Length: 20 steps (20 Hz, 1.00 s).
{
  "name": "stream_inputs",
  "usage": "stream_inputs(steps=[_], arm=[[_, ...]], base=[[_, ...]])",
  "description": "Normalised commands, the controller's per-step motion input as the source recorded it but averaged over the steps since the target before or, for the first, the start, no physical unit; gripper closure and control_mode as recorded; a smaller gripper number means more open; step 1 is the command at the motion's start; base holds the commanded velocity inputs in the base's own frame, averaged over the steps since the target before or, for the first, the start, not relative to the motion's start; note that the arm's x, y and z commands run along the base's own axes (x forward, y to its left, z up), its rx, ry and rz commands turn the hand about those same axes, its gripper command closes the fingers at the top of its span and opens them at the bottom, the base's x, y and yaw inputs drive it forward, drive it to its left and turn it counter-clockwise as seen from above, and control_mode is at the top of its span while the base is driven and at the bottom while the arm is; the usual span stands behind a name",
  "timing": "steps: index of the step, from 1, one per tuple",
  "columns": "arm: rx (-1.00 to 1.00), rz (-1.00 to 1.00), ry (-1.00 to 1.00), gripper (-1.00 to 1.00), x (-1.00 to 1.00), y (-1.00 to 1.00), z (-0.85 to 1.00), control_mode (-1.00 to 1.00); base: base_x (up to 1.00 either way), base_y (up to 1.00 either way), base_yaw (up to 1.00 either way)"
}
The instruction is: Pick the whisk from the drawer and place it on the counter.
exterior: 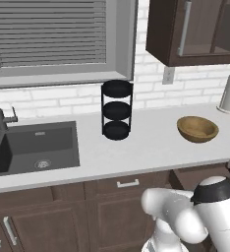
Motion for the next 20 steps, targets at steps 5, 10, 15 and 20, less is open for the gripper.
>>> stream_inputs(steps=[5,10,15,20], arm=[[0.01,0.0,0.01,-1.0,-0.44,-0.01,-0.15,-1.0],[0.0,0.0,0.05,-1.0,-0.17,0.19,-0.12,-1.0],[0.0,0.0,0.07,-1.0,0.0,0.37,-0.19,-1.0],[0.0,0.01,0.08,-1.0,0.01,0.27,-0.28,-1.0]], base=[[0.0,0.0,0.0],[0.0,0.0,0.0],[0.0,0.0,0.0],[0.0,0.0,0.0]])
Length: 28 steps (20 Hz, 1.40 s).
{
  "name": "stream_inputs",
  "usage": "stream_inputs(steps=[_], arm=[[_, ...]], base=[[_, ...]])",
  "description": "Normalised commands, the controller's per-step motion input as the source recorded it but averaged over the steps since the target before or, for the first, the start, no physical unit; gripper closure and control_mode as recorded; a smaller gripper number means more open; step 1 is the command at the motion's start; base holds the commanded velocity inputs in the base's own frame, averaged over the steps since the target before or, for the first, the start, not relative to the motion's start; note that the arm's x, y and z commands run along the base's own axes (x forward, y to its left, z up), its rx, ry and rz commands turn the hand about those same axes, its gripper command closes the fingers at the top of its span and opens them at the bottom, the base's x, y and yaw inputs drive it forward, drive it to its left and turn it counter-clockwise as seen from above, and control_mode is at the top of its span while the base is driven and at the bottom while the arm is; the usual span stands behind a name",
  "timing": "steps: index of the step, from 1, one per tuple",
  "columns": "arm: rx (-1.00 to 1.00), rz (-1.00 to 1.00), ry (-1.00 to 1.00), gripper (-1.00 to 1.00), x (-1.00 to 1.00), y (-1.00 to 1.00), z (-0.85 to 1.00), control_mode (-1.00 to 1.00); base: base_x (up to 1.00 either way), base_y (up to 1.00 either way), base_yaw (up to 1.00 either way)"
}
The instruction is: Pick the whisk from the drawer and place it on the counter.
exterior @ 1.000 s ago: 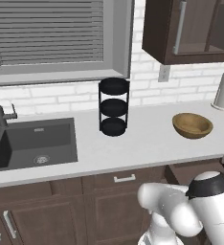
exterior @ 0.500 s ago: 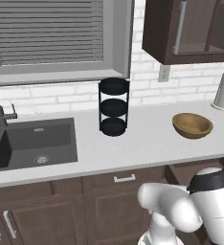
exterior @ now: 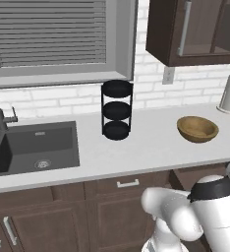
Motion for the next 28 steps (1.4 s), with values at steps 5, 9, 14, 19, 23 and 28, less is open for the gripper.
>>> stream_inputs(steps=[5,9,14,19,23,28], arm=[[0.08,0.0,0.01,-1.0,0.33,0.0,-0.05,-1.0],[0.07,0.0,0.0,-1.0,0.65,-0.04,0.0,-1.0],[0.01,0.08,0.03,-1.0,0.24,-0.13,-0.2,-1.0],[0.0,0.07,0.06,-1.0,0.0,-0.16,-0.41,-1.0],[0.03,0.0,0.01,-1.0,0.02,-0.35,-0.19,-1.0],[0.07,-0.01,0.0,-1.0,0.32,-0.2,0.0,-1.0]], base=[[0.0,0.0,0.0],[0.0,0.0,0.0],[0.0,0.0,0.0],[0.0,0.0,0.0],[0.0,0.0,0.0],[0.0,0.0,0.0]])
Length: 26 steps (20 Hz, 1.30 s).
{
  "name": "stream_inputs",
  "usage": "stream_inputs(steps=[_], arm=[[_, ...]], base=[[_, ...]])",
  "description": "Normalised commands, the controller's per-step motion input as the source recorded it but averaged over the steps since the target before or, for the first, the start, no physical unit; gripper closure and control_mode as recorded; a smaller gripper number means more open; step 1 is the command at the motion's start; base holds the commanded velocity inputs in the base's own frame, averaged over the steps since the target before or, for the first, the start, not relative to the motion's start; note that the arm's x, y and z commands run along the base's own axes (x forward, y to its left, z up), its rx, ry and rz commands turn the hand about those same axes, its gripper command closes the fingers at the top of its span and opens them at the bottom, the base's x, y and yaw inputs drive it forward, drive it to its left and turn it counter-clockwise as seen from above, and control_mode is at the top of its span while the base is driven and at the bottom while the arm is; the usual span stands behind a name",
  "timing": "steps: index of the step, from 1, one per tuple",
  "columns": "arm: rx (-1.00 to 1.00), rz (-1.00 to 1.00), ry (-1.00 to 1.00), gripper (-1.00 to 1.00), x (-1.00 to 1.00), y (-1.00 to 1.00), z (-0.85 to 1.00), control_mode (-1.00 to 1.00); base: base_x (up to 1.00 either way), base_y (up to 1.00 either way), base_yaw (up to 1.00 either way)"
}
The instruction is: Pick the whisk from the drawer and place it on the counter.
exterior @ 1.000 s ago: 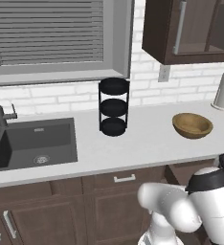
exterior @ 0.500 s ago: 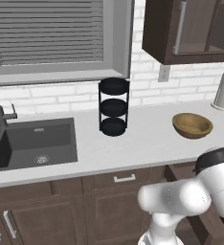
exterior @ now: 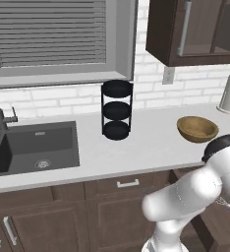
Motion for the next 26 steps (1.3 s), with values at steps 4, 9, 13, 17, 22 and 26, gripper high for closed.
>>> stream_inputs(steps=[4,9,13,17,22,26], arm=[[0.06,-0.02,0.0,-1.0,0.36,-0.25,-0.02,-1.0],[0.0,0.0,0.02,-1.0,0.0,-0.36,-0.4,-1.0],[0.0,0.0,0.0,-1.0,0.07,-0.35,-0.31,-1.0],[0.0,0.0,0.0,-1.0,0.25,-0.31,-0.26,-1.0],[0.0,0.0,0.0,1.0,0.19,-0.31,-0.4,-1.0],[0.0,0.0,0.0,1.0,0.05,-0.52,-0.56,-1.0]], base=[[0.0,0.0,0.0],[0.0,0.0,0.0],[0.0,0.0,0.0],[0.0,0.0,0.0],[0.0,0.0,0.0],[0.0,0.0,0.0]])
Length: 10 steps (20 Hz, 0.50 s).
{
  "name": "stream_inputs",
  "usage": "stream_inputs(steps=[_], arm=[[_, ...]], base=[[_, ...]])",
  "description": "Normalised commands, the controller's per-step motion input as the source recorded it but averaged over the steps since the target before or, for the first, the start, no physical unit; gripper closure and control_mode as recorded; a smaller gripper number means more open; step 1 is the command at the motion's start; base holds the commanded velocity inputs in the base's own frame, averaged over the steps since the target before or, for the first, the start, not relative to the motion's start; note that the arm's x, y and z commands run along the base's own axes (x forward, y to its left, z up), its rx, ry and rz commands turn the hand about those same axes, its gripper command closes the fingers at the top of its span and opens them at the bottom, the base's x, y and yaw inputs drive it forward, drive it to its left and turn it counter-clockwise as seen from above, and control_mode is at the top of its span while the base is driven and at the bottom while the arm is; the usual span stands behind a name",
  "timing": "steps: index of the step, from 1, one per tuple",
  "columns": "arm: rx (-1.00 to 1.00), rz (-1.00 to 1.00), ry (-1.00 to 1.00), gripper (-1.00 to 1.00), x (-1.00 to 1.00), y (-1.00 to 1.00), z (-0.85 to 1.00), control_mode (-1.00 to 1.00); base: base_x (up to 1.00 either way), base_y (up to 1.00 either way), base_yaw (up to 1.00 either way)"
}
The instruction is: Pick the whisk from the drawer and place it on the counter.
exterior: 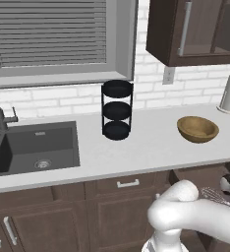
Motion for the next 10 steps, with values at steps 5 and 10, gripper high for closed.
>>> stream_inputs(steps=[5,10], arm=[[0.0,0.01,-0.02,1.0,-0.48,-0.78,-0.1,-1.0],[0.1,0.0,-0.12,1.0,-0.9,-0.95,0.48,-1.0]], base=[[0.0,0.0,0.0],[0.0,0.0,0.0]])
